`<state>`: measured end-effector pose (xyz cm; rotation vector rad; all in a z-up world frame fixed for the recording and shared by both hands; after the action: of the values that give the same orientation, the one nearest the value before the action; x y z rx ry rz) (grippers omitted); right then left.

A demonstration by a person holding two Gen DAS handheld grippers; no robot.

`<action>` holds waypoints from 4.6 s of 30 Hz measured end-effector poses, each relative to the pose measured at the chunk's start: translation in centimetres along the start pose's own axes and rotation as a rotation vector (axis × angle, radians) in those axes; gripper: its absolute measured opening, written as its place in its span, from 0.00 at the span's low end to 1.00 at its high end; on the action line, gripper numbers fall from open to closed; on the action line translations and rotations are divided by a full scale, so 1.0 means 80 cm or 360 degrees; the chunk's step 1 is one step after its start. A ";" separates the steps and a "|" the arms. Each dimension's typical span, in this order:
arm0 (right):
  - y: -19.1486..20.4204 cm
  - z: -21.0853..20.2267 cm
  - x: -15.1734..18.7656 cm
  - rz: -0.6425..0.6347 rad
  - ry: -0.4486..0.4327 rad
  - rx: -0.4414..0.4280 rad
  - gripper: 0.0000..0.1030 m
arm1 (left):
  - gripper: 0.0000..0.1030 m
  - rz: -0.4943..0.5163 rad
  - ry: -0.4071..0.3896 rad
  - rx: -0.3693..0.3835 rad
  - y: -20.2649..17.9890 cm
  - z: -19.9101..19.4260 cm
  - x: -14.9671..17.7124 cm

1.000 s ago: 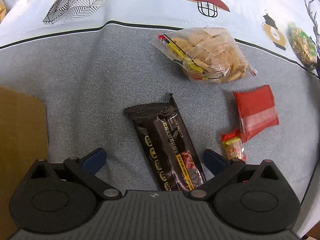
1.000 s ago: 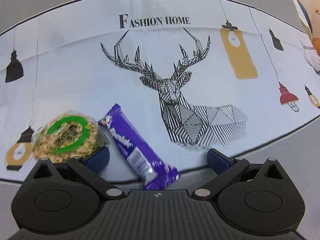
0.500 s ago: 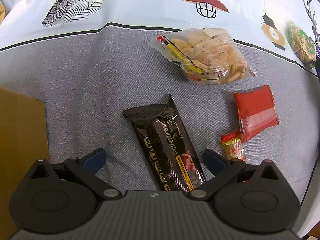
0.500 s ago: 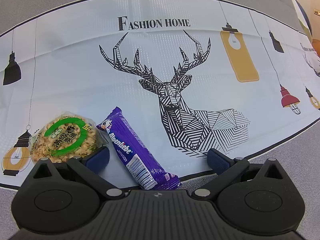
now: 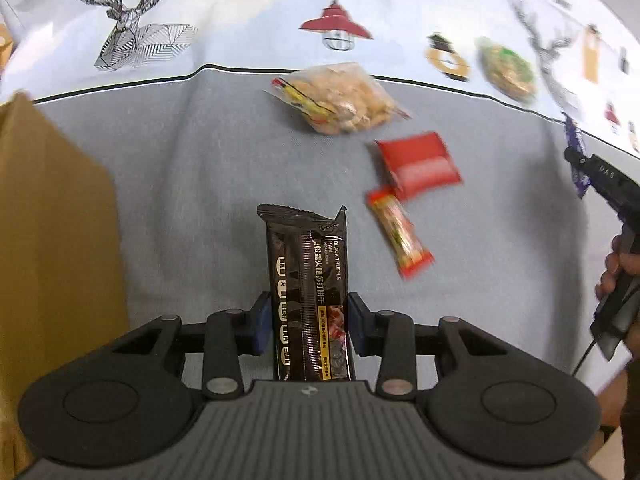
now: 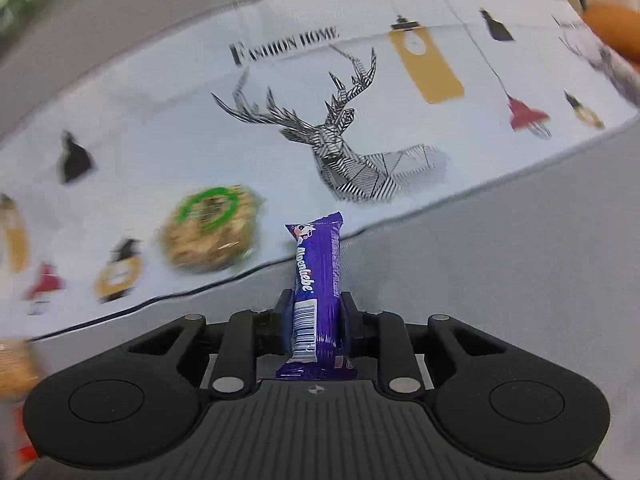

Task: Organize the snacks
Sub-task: 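Grasp the dark chocolate bar with the left tool while the right tool grasps the purple bar, then carry the dark chocolate bar and purple bar over the box with both tools, then lower both bars into the box and open both tools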

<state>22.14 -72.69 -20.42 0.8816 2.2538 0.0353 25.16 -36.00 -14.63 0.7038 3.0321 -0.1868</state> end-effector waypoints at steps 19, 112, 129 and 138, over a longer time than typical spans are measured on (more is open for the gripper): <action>0.136 -0.361 0.179 0.0030 -0.0238 -0.0521 0.23 | 0.41 0.0098 -0.0513 0.0013 0.064 -0.246 0.238; 0.368 -0.569 0.386 -0.0839 -0.0078 -0.0841 0.23 | 0.41 -0.0146 -0.0769 -0.0012 0.207 -0.279 0.450; 0.400 -0.532 0.367 -0.0868 -0.0055 -0.0796 0.23 | 0.41 -0.0245 -0.0807 -0.0063 0.258 -0.287 0.392; 0.432 -0.492 0.361 -0.0904 0.0029 -0.0809 0.23 | 0.41 -0.0298 -0.0778 -0.0110 0.289 -0.273 0.350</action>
<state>2.80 -20.17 0.77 -0.0318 2.2757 0.3379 10.29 -0.48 3.06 0.3076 2.6124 -0.2184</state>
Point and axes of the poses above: each gripper's, at about its wrist camera, not at the fingertips, and z roughly the way its jaws point, y to its left, x to its underside, the point moved 1 cm from there along z, roughly the way its jaws point, and after that the axes turned 10 degrees about y, right-handed, at the moved point
